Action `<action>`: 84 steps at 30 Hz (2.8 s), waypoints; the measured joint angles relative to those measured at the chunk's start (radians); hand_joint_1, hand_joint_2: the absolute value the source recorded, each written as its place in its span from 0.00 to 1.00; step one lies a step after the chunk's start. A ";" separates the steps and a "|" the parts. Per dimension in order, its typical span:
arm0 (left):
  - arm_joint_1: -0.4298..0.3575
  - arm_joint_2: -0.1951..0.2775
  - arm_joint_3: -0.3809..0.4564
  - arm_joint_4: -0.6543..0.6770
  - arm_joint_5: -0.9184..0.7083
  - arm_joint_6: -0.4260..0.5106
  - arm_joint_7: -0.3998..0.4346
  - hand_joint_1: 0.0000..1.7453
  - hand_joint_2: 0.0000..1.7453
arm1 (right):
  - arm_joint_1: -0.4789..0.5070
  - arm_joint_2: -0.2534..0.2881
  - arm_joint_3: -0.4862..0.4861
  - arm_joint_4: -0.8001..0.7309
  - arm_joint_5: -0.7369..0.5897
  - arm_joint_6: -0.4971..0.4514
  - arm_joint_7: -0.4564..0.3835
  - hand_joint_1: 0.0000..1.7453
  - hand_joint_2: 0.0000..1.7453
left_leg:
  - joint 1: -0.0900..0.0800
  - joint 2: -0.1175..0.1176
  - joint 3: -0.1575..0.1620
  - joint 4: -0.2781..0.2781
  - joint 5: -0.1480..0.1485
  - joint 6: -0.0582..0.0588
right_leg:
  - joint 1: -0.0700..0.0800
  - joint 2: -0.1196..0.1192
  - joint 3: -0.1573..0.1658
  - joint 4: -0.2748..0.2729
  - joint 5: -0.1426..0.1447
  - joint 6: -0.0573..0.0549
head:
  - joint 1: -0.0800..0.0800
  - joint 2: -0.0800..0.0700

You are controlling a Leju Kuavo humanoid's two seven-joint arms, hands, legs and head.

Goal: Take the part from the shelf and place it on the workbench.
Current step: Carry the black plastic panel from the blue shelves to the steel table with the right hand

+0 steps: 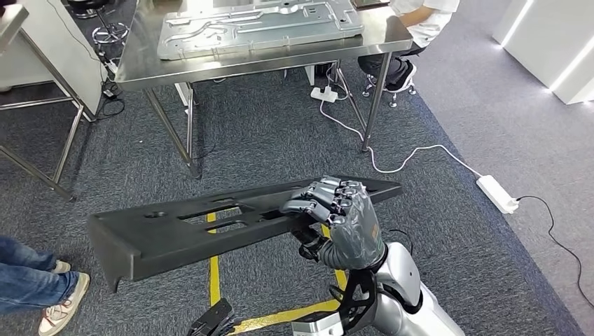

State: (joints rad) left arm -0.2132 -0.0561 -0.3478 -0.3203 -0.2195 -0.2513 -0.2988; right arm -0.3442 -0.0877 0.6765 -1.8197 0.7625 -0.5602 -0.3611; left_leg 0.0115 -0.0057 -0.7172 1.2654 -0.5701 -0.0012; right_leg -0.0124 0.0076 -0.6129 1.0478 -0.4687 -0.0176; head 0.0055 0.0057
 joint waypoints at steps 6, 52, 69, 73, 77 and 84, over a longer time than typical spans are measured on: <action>-0.004 0.000 -0.001 0.000 -0.001 -0.006 0.000 0.00 1.00 | -0.002 0.000 0.003 0.000 0.000 0.005 0.004 1.00 1.00 | -0.020 0.000 0.086 -0.180 0.111 0.040 | 0.017 0.001 0.014 0.000 -0.009 -0.005 | 0.000 0.000; 0.002 -0.015 -0.007 -0.002 0.000 -0.007 0.005 0.00 1.00 | -0.005 -0.002 0.011 0.005 0.008 0.006 0.011 1.00 1.00 | -0.009 -0.001 0.164 -0.253 0.088 0.053 | -0.004 -0.007 -0.077 0.123 -0.003 0.050 | 0.000 0.000; 0.003 -0.016 -0.009 -0.004 -0.001 -0.008 0.002 0.00 1.00 | -0.007 0.000 0.011 0.009 0.008 0.006 0.011 1.00 1.00 | -0.013 0.000 0.070 -0.182 0.140 0.023 | 0.005 0.000 0.065 -0.012 -0.045 0.007 | 0.000 0.000; 0.003 -0.015 -0.010 -0.004 -0.001 -0.008 0.003 0.00 1.00 | -0.007 0.000 0.011 0.009 0.008 0.006 0.011 1.00 1.00 | -0.024 -0.002 0.106 -0.249 0.132 0.046 | -0.001 -0.003 0.071 -0.011 -0.041 0.029 | 0.000 0.000; 0.000 -0.016 -0.010 -0.004 0.000 -0.007 0.003 0.00 1.00 | -0.009 0.000 0.011 0.008 0.007 0.006 0.011 1.00 1.00 | -0.018 -0.002 0.148 -0.270 0.119 0.066 | -0.001 -0.005 -0.007 0.134 -0.095 0.038 | 0.000 0.000; 0.002 -0.017 -0.014 -0.004 0.000 -0.009 0.005 0.00 1.00 | -0.007 -0.001 0.011 0.013 0.005 0.008 0.011 1.00 1.00 | -0.018 -0.003 0.212 -0.267 0.063 0.057 | -0.001 -0.008 -0.067 0.052 0.046 0.043 | 0.000 0.000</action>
State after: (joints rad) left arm -0.2116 -0.0735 -0.3620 -0.3243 -0.2192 -0.2601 -0.2936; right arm -0.3516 -0.0889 0.6879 -1.8072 0.7676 -0.5525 -0.3500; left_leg -0.0064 -0.0088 -0.5054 0.9986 -0.5067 0.0557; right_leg -0.0137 -0.0004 -0.6800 1.0994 -0.4230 0.0252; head 0.0057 0.0057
